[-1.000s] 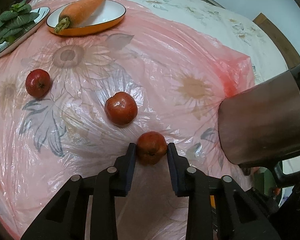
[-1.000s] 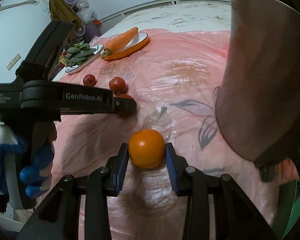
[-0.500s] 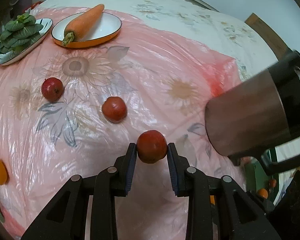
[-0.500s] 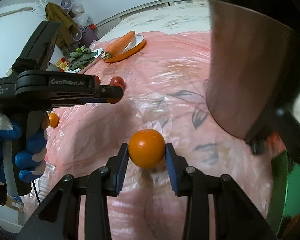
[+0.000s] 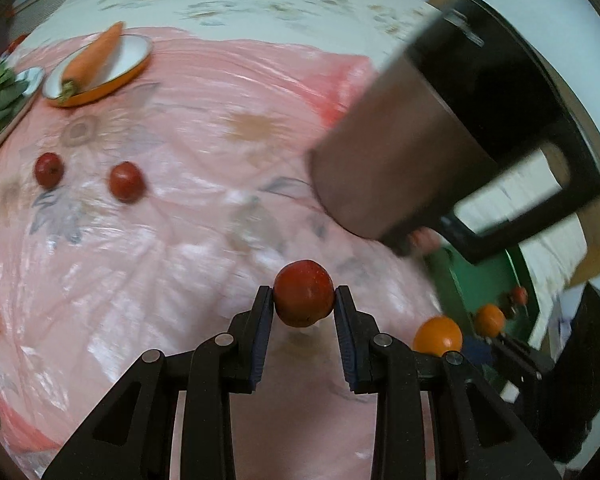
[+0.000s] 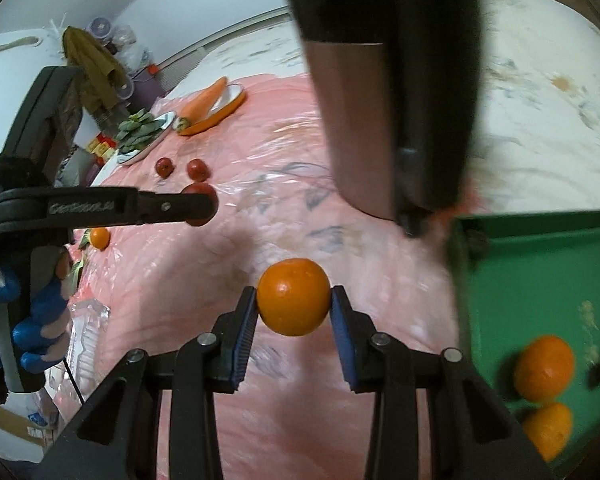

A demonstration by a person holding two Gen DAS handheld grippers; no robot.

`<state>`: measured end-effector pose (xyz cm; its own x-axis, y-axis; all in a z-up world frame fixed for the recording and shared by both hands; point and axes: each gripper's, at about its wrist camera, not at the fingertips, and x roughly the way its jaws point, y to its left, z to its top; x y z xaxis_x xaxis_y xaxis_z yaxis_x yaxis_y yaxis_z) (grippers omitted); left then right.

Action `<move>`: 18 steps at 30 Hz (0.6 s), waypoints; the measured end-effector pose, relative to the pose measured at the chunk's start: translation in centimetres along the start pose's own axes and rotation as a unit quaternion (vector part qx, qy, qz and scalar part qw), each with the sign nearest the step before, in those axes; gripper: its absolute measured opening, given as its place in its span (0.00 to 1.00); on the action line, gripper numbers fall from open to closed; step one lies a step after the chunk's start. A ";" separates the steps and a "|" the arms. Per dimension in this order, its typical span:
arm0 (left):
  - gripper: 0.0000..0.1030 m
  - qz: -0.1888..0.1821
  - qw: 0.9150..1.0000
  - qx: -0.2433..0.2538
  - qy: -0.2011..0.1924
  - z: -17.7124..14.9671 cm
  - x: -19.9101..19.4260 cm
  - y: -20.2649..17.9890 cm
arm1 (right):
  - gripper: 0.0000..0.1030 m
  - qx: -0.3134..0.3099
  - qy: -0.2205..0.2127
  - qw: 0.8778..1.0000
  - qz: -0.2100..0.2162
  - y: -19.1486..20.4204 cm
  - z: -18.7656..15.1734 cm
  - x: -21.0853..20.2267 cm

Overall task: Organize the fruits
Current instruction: 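Carry the orange and red apple over the green tray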

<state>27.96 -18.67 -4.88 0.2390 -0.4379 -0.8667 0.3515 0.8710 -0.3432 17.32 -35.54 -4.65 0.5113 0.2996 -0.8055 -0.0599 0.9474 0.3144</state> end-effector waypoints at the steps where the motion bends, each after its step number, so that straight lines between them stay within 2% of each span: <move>1: 0.26 -0.004 1.000 0.008 0.004 -0.2 0.0 -0.8 | 0.26 0.004 -0.001 1.000 -0.005 -0.5 -0.3 -0.6; 9: 0.26 -0.045 0.994 0.093 0.040 -2.1 0.7 -8.1 | 0.26 0.046 -0.020 0.997 -0.054 -5.0 -1.8 -4.9; 12: 0.26 -0.063 0.987 0.137 0.053 -2.7 1.2 -11.7 | 0.26 0.063 -0.028 0.995 -0.074 -7.0 -2.0 -6.2; 18: 0.26 -0.093 0.974 0.195 0.062 -2.9 2.6 -17.6 | 0.26 0.090 -0.043 0.988 -0.114 -11.5 -2.2 -8.2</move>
<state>19.82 -34.52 -2.16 0.0362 -0.5285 -0.8481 0.7015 0.6179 -0.3551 11.98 -48.62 -2.78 0.5647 0.0635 -0.8229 0.2149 0.9513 0.2209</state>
